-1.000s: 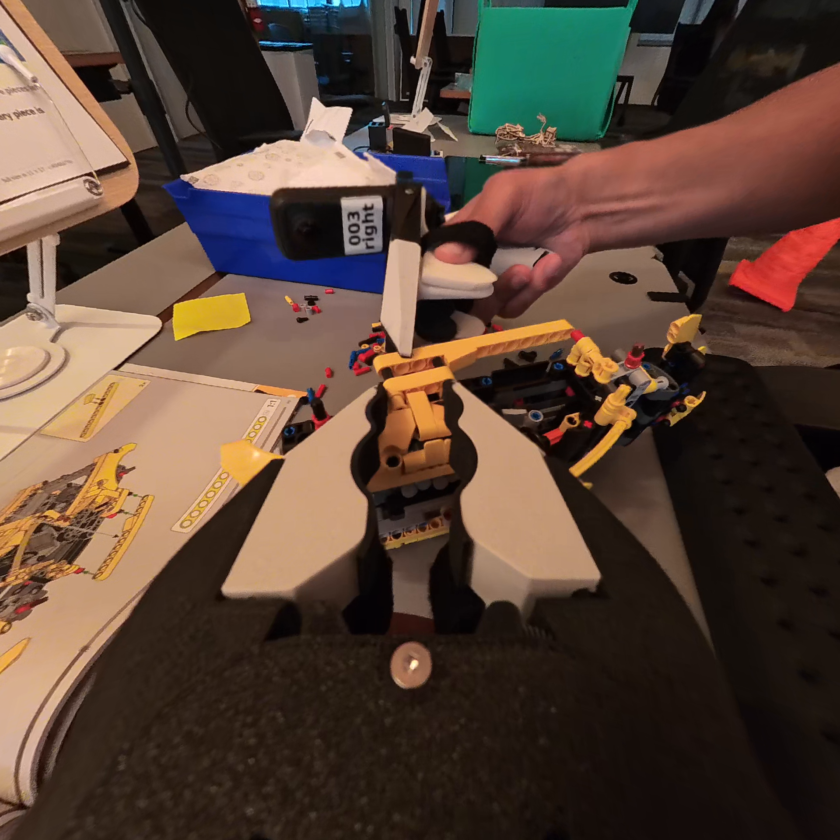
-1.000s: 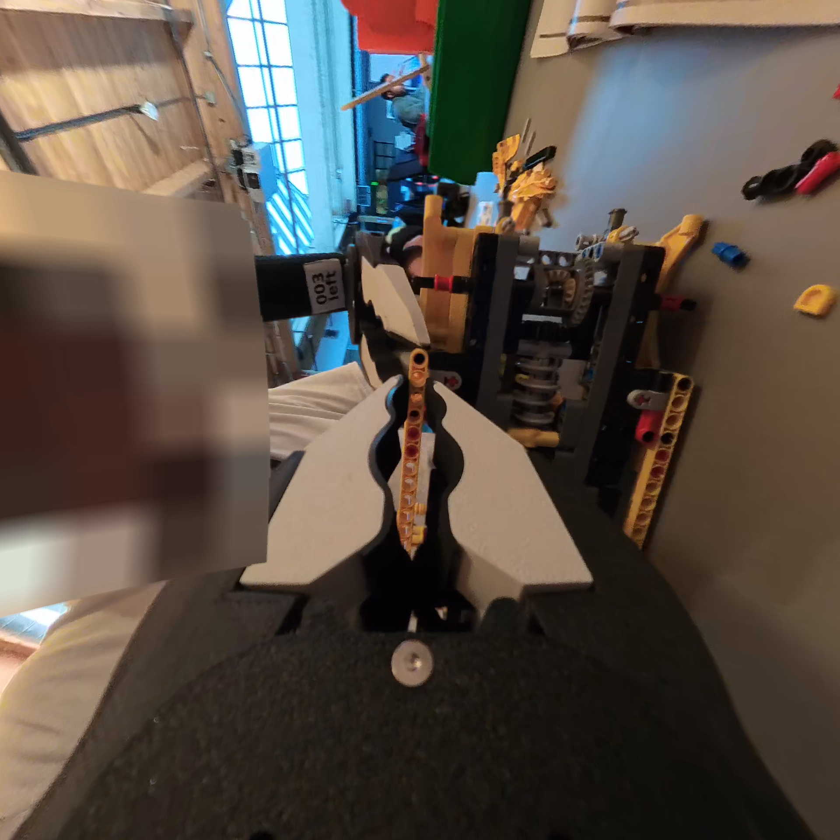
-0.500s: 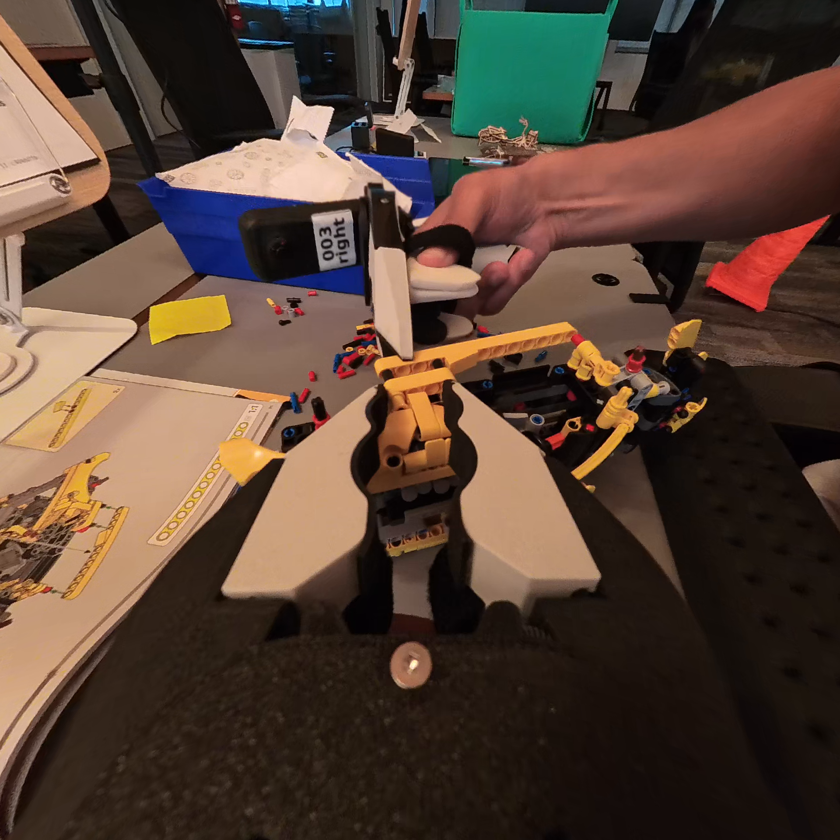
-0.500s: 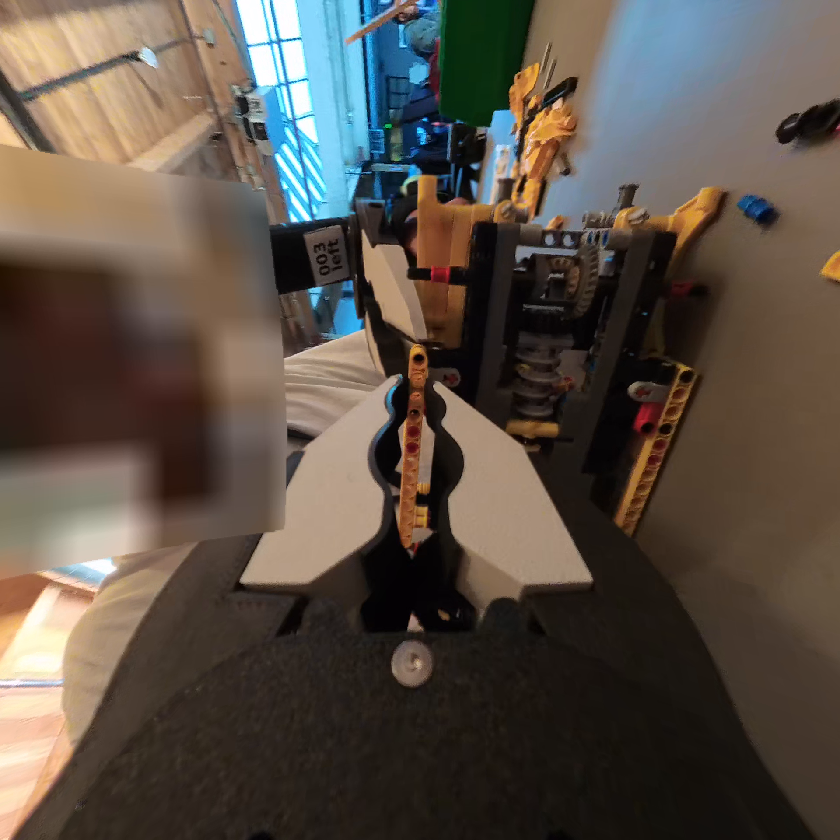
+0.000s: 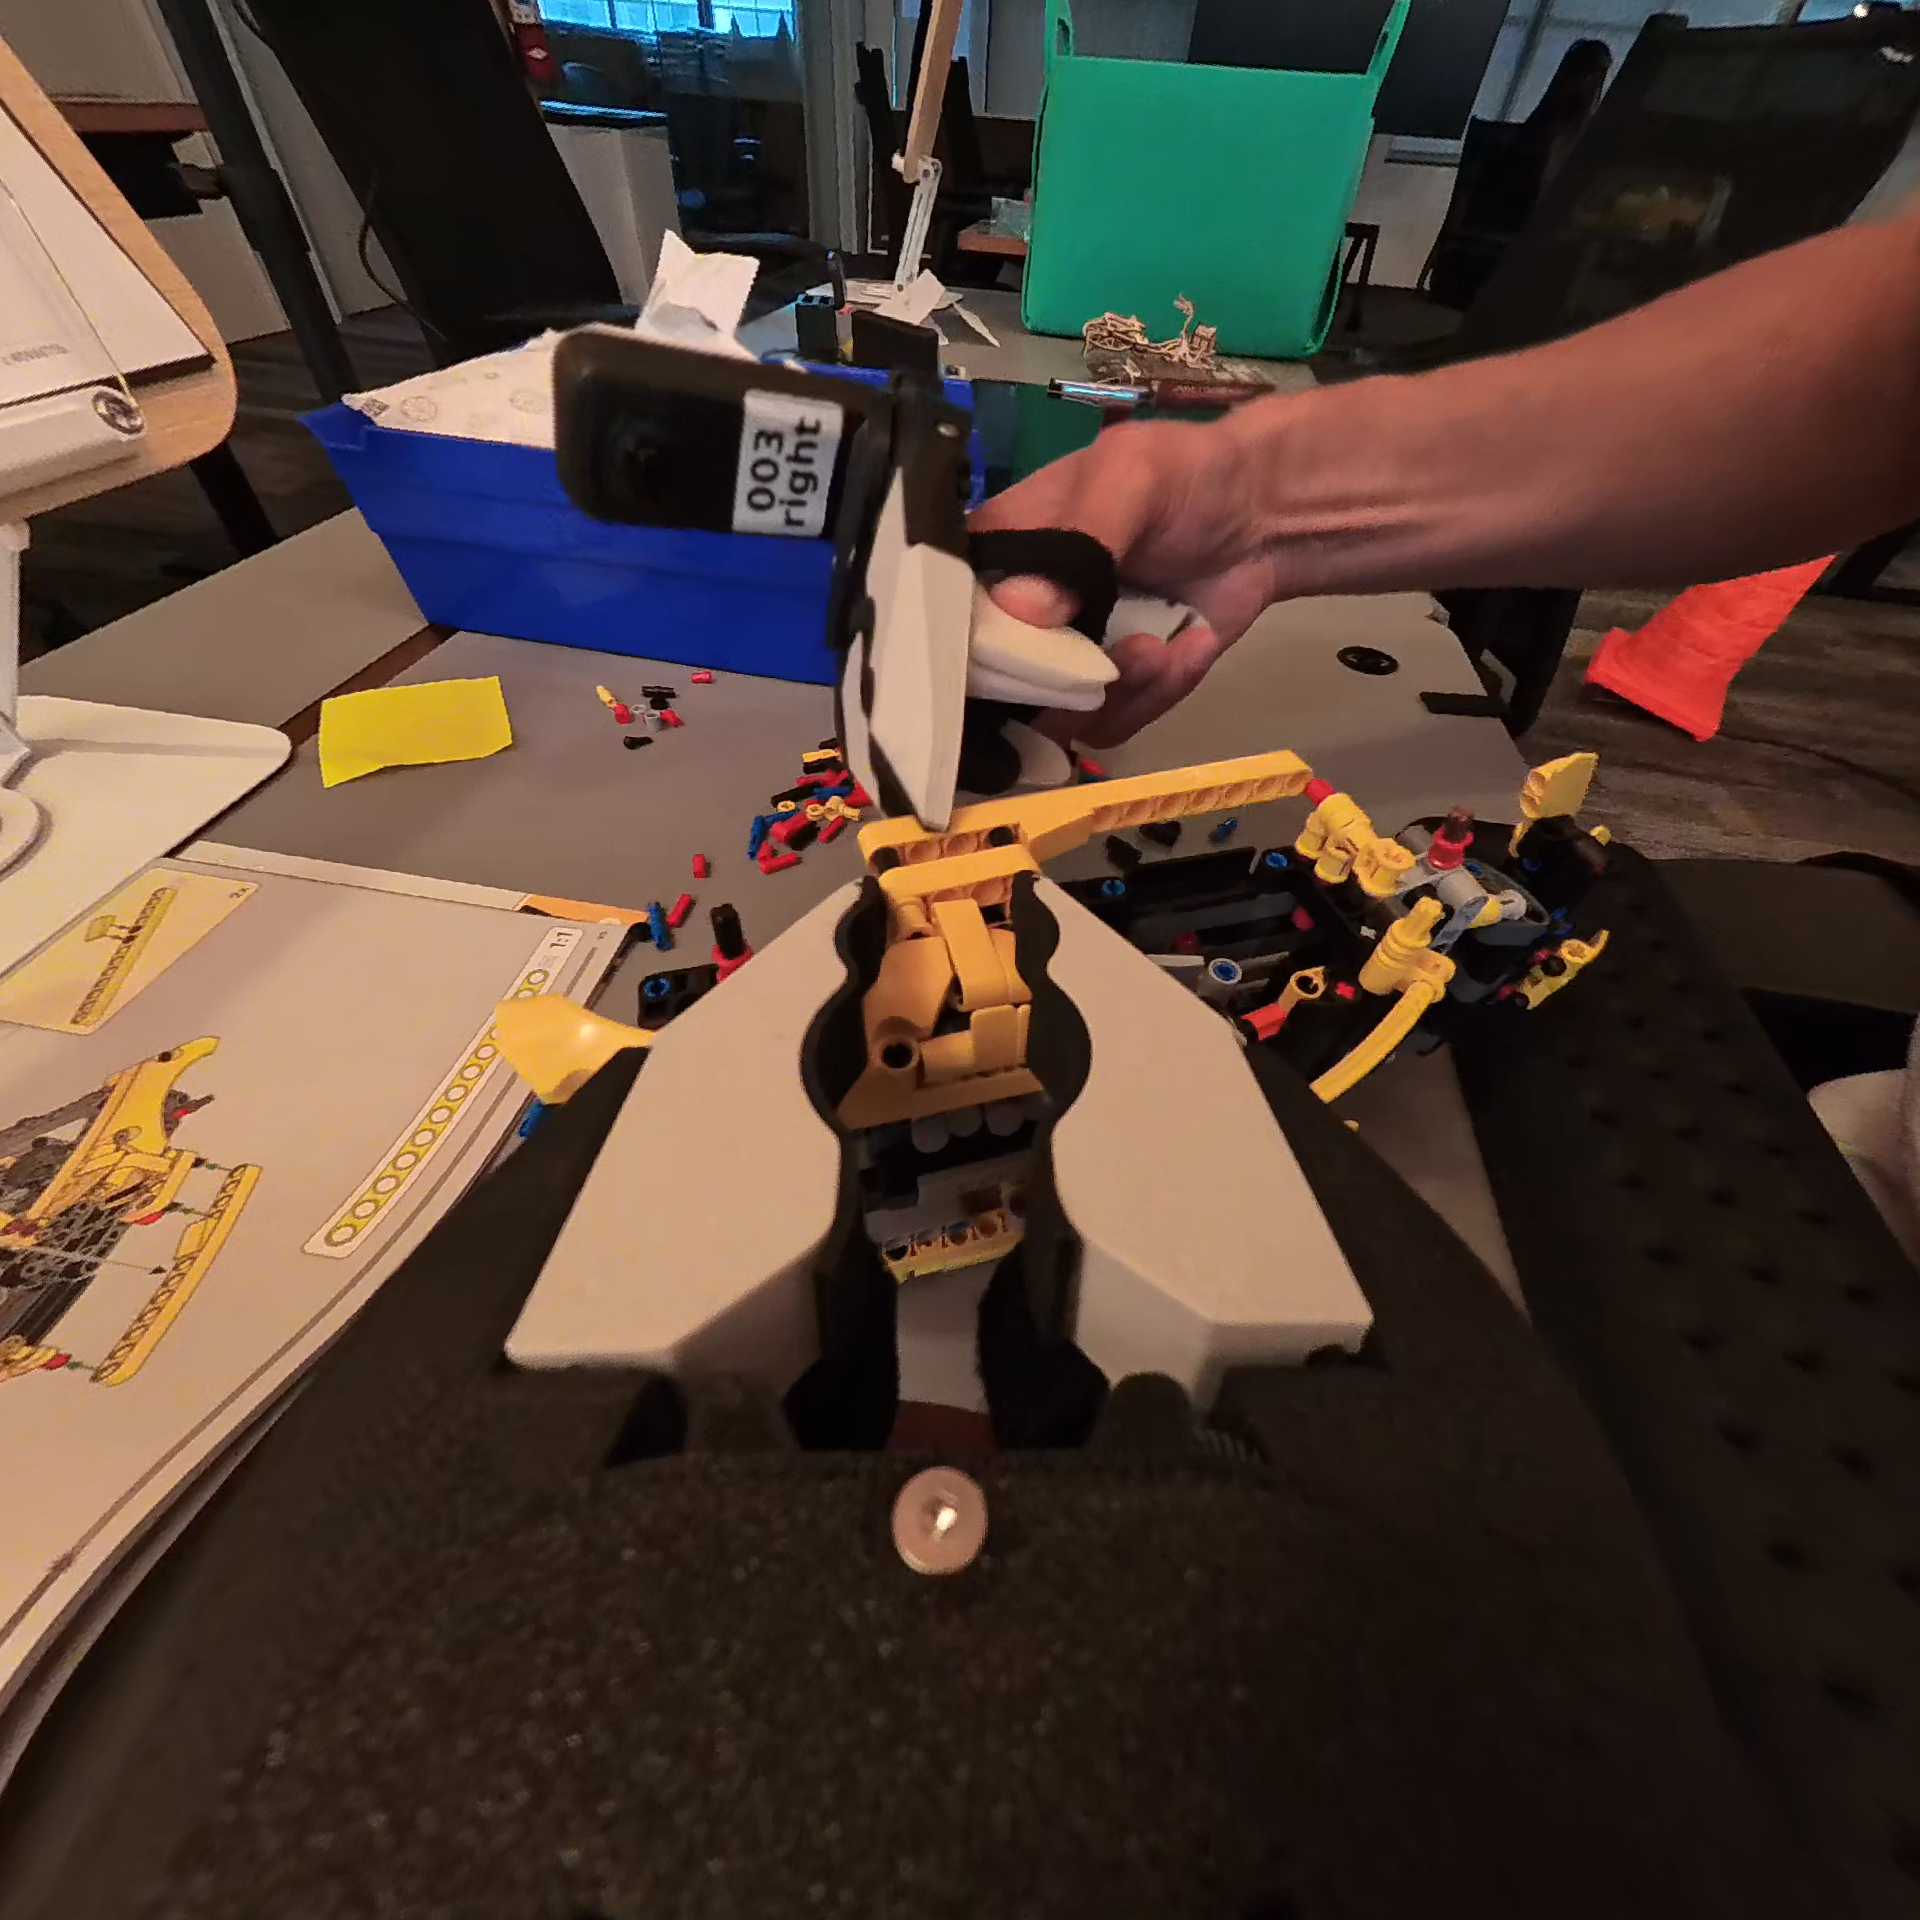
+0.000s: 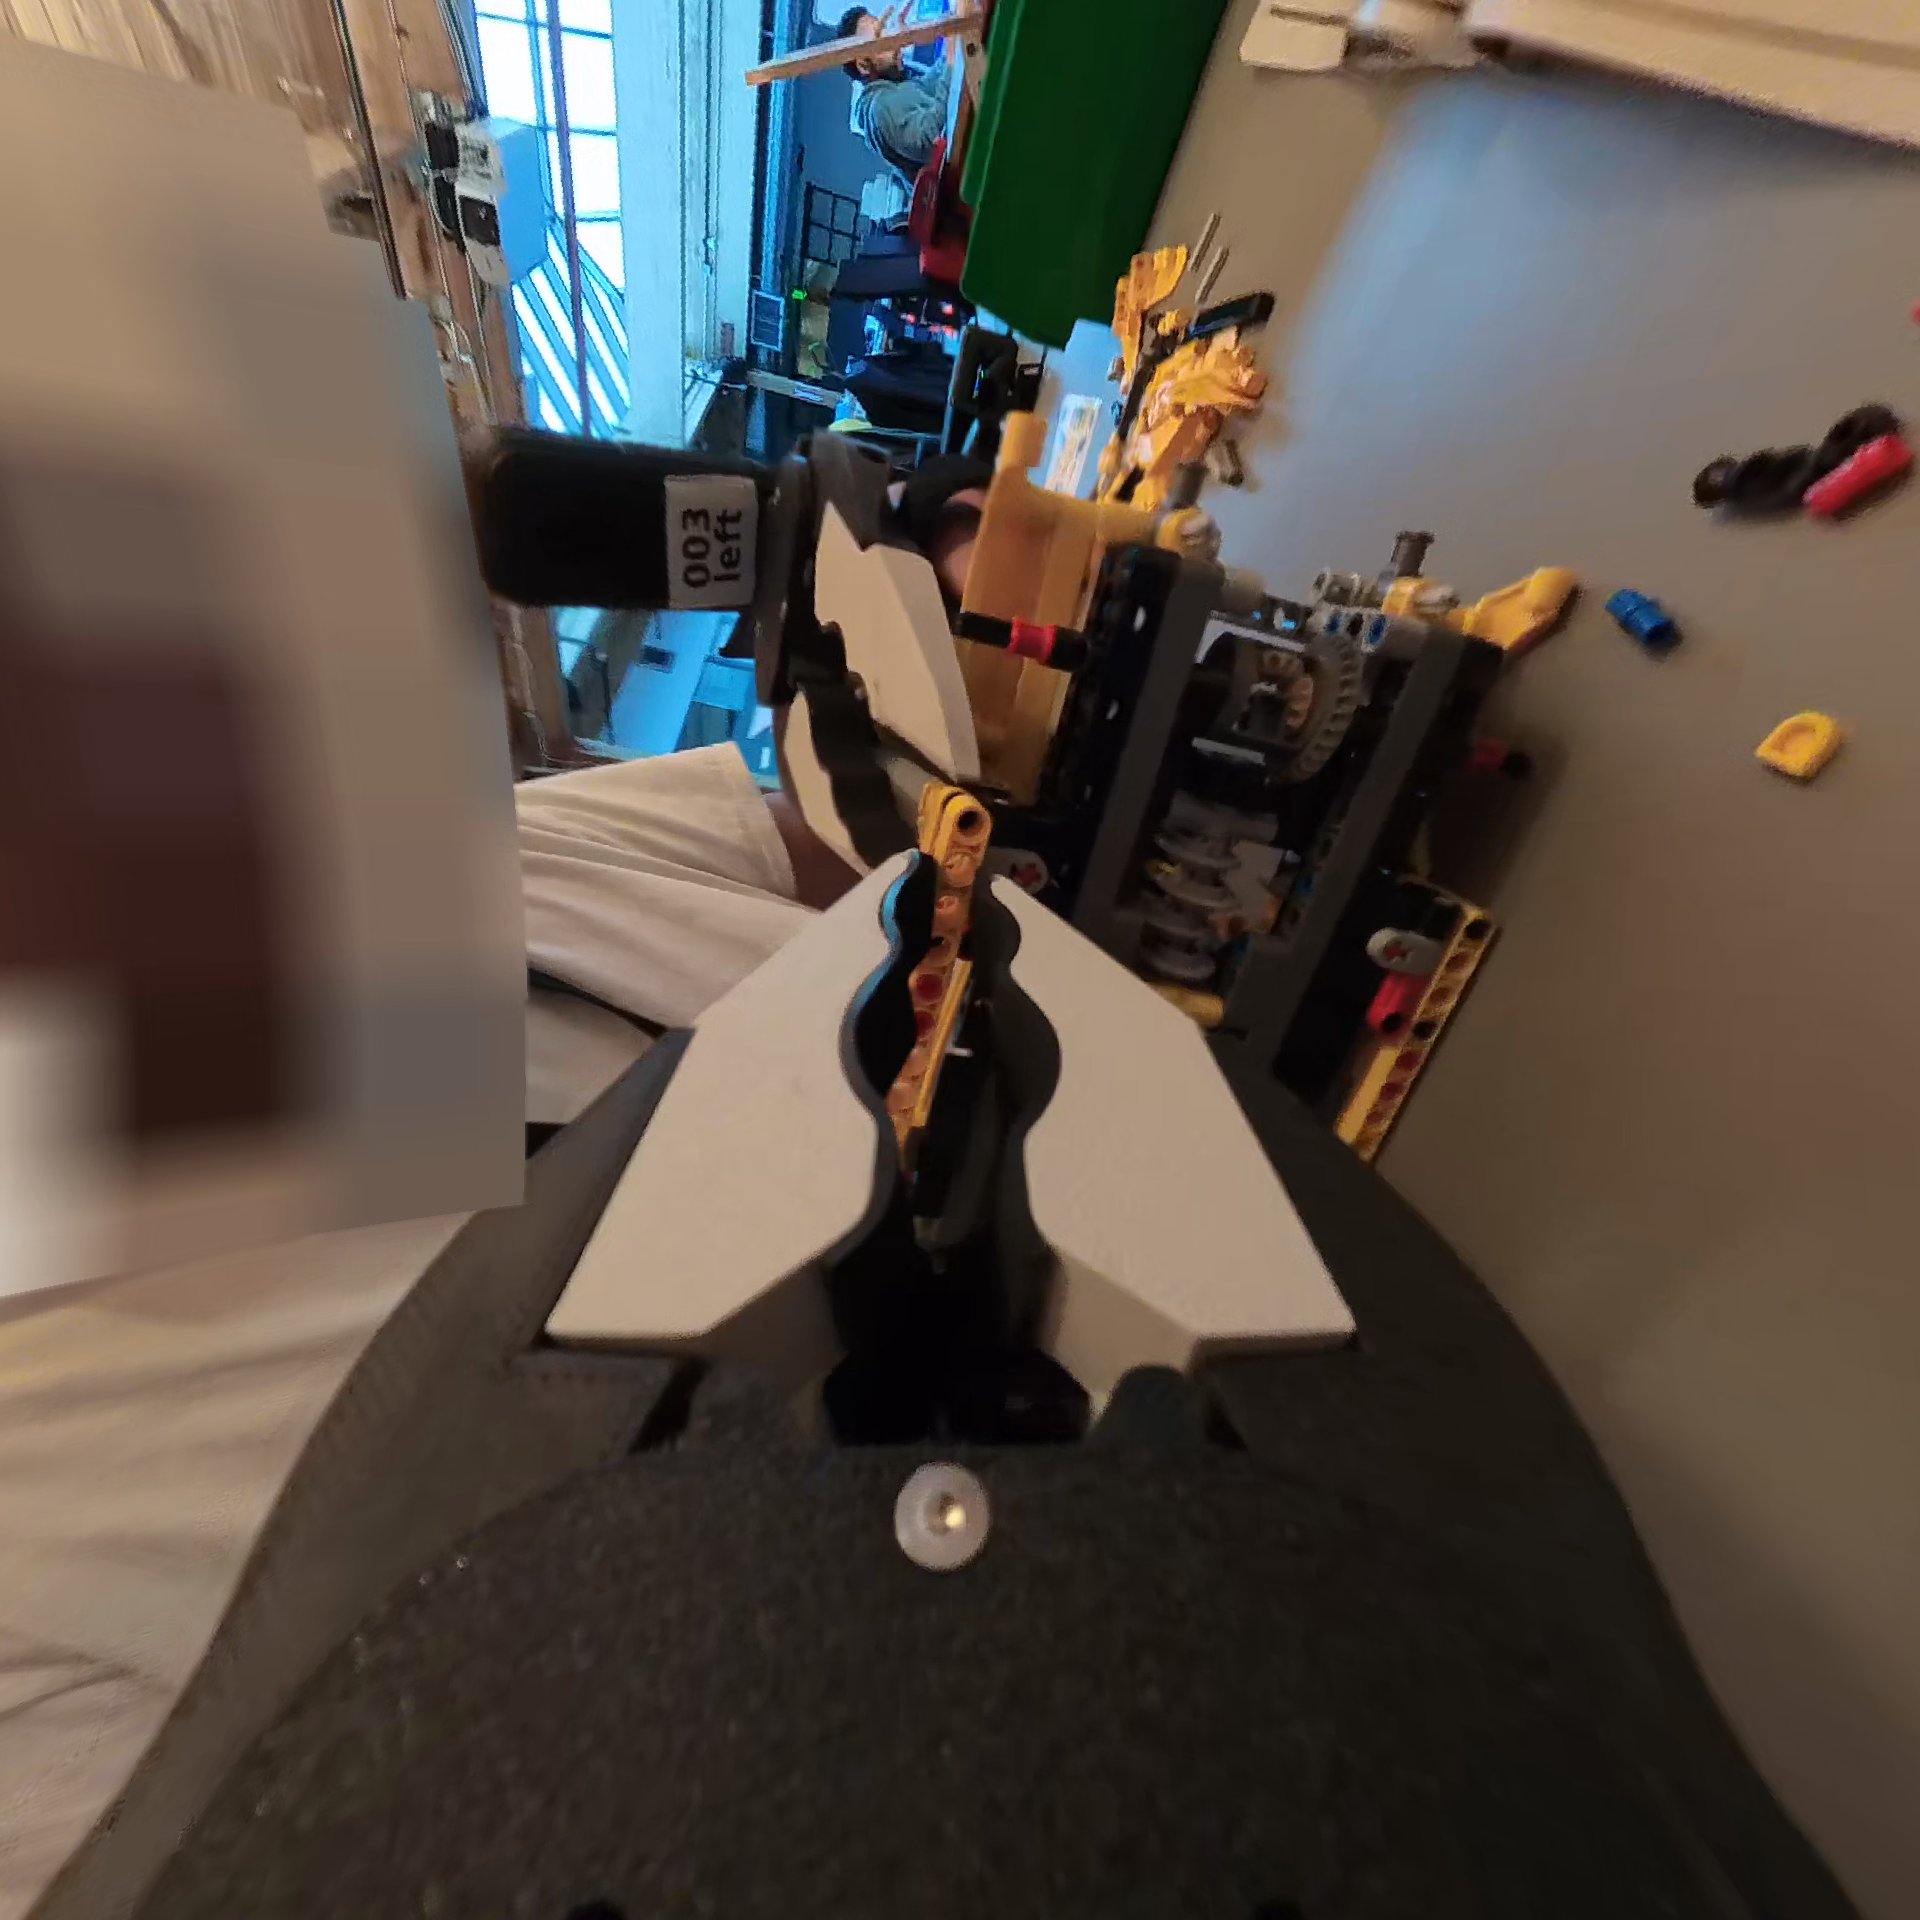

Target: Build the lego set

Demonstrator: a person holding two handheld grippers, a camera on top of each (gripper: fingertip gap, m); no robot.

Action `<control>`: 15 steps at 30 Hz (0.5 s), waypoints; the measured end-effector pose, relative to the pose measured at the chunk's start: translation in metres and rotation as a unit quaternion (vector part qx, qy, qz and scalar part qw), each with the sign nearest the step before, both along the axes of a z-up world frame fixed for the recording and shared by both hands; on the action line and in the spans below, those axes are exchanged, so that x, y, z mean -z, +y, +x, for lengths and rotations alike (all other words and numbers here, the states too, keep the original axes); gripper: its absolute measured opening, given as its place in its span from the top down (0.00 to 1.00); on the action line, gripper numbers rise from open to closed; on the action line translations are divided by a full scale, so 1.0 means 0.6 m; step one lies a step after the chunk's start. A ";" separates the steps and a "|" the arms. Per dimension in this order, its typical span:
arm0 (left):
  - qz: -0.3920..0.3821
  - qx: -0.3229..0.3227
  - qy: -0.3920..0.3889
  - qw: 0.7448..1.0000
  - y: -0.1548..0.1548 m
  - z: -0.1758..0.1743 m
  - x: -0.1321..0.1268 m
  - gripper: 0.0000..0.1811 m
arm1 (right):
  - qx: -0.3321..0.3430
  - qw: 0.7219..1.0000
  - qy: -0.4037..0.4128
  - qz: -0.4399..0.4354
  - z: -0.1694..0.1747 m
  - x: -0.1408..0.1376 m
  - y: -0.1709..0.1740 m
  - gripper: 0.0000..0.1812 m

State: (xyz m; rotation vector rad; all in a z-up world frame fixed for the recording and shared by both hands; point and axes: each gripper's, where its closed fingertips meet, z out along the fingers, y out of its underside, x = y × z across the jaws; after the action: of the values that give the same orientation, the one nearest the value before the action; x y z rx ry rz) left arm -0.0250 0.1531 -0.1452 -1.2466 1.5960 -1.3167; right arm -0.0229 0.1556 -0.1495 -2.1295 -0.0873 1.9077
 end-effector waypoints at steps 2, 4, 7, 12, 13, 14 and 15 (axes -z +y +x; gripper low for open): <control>0.001 -0.002 -0.004 1.000 0.000 -0.001 0.000 0.86 | 0.012 0.998 -0.012 0.055 -0.001 -0.001 0.000 0.97; 0.001 -0.006 -0.007 1.000 0.000 -0.001 0.000 0.86 | 0.018 0.998 0.006 0.063 -0.001 -0.001 0.001 0.97; 0.000 -0.001 -0.009 1.000 -0.003 -0.002 0.000 0.86 | 0.005 0.998 -0.007 0.067 -0.002 0.000 -0.002 0.97; -0.007 0.011 -0.010 1.000 -0.010 -0.005 -0.001 0.86 | -0.057 0.996 0.049 -0.046 -0.005 -0.001 -0.011 0.97; -0.005 0.009 -0.010 1.000 -0.009 -0.005 -0.001 0.86 | -0.057 0.996 0.049 -0.054 -0.006 0.000 -0.009 0.97; -0.004 0.007 -0.010 1.000 -0.009 -0.005 -0.001 0.86 | -0.054 0.996 0.046 -0.058 -0.006 0.000 -0.009 0.97; -0.005 0.006 -0.011 1.000 -0.009 -0.005 -0.001 0.86 | -0.047 0.997 0.039 -0.052 -0.006 0.000 -0.010 0.97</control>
State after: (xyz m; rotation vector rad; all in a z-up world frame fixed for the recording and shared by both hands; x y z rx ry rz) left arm -0.0281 0.1474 -0.1446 -1.2267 1.5869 -1.3429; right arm -0.0263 0.1497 -0.1493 -2.1492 -0.0740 2.0902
